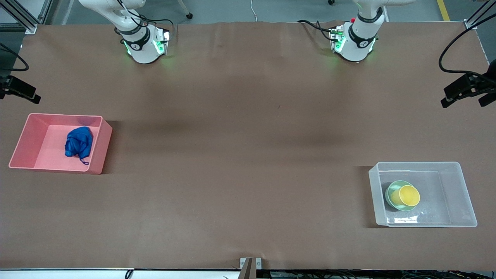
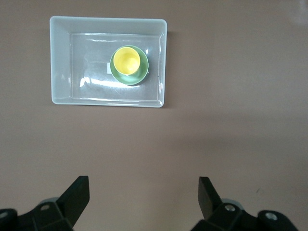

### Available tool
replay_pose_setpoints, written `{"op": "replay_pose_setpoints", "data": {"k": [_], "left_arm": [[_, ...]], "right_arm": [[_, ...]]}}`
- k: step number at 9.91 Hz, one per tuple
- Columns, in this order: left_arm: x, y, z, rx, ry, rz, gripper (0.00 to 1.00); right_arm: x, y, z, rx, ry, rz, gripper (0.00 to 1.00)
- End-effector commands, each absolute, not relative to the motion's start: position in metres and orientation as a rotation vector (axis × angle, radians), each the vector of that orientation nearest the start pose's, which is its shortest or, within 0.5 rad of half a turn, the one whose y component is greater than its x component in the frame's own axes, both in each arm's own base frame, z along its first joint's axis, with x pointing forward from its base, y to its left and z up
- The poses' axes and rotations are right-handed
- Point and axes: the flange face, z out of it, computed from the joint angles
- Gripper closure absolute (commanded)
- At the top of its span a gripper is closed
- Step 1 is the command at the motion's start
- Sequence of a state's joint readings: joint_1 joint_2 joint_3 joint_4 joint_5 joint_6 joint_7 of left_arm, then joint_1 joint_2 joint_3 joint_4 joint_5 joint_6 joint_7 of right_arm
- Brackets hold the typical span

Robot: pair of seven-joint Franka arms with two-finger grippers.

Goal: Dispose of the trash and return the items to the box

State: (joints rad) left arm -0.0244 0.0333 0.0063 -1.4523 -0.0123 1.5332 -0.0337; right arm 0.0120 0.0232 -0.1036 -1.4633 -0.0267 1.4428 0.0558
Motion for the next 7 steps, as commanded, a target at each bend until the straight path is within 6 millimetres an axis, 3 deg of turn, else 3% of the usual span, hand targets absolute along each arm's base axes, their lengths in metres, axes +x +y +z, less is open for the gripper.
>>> {"op": "replay_pose_setpoints", "data": {"k": [1, 7], "left_arm": [[0.5564, -0.0134, 0.6404, -3.140, -0.012, 0.000, 0.00], [0.5530, -0.0147, 0.6403, -3.144, 0.041, 0.014, 0.00]], "right_arm": [[0.5446, -0.0524, 0.6539, -3.156, 0.237, 0.056, 0.00], [0.5456, -0.0508, 0.6531, -3.157, 0.232, 0.049, 0.00]]}}
